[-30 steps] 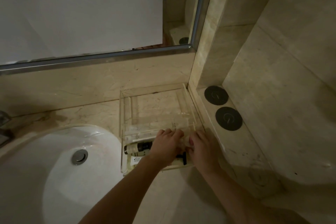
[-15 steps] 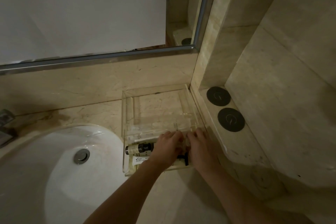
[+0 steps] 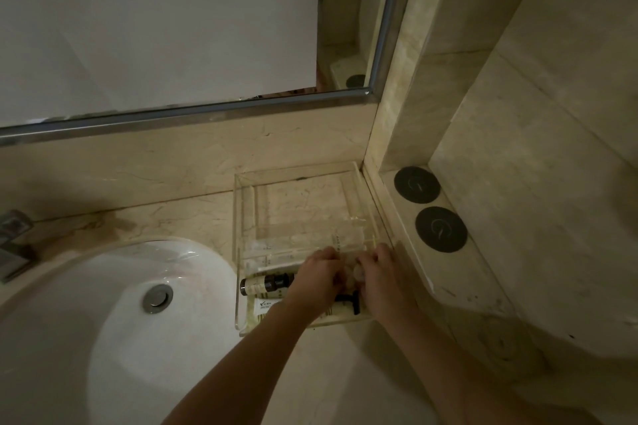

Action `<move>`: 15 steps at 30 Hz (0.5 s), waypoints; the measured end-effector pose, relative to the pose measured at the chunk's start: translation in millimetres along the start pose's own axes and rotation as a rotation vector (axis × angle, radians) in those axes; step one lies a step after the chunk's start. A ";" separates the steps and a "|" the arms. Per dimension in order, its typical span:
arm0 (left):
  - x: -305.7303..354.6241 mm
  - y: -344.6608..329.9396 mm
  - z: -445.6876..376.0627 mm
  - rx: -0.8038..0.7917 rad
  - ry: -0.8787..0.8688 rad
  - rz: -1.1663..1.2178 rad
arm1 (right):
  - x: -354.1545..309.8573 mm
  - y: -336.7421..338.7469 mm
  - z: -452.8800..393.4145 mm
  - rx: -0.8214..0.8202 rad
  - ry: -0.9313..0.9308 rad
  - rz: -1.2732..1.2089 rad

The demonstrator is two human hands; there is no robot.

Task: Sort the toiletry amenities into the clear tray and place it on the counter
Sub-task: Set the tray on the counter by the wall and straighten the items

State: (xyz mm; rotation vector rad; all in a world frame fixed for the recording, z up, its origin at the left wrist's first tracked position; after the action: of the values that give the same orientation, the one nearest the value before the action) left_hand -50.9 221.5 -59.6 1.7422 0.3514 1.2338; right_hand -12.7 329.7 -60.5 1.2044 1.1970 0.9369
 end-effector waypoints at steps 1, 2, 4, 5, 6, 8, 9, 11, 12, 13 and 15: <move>-1.2 -0.6 -0.4 -0.002 0.007 0.010 | 0.0 -0.8 -0.4 0.004 -0.002 -0.003; -2.8 -0.7 -0.7 0.001 0.017 0.023 | 0.8 -1.9 -0.4 0.002 -0.007 -0.015; -5.0 3.2 -0.1 0.036 0.046 0.059 | 3.0 -2.0 -0.5 0.003 -0.017 -0.047; -6.3 7.5 0.5 0.079 0.056 0.078 | 4.2 -2.4 -0.2 0.001 -0.021 -0.063; -8.2 13.2 1.8 0.141 0.063 0.090 | 5.1 -2.3 0.6 -0.001 -0.025 -0.088; -13.1 30.6 8.2 0.301 0.101 0.093 | 6.8 -3.9 3.7 -0.012 -0.051 -0.180; -17.4 40.2 13.3 0.381 0.151 0.089 | 8.2 -4.7 6.2 -0.016 -0.079 -0.235; -28.6 58.8 26.4 0.510 0.278 0.083 | 10.6 -4.5 12.0 0.016 -0.142 -0.316; -35.4 65.8 32.5 0.548 0.350 0.085 | 12.8 -3.3 14.9 0.055 -0.176 -0.345; -43.3 72.2 39.7 0.573 0.424 0.089 | 14.5 -2.3 17.3 0.098 -0.212 -0.372; -61.5 82.4 55.6 0.613 0.551 0.084 | 18.2 -0.6 21.1 0.166 -0.299 -0.410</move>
State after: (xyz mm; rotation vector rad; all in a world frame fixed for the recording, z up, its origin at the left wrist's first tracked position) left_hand -53.5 108.1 -31.3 1.8919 1.0794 1.7937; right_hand 11.0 343.7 -65.1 1.1233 1.2309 0.3446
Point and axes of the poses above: each hand's wrist, its own z-axis away from the middle knuckle, its own y-axis out of the back of the hand, x = y × z, the point moved 7 cm from there along -z, towards the middle knuckle, and after that the axes turned 6 degrees about x, right-handed, at the moved point
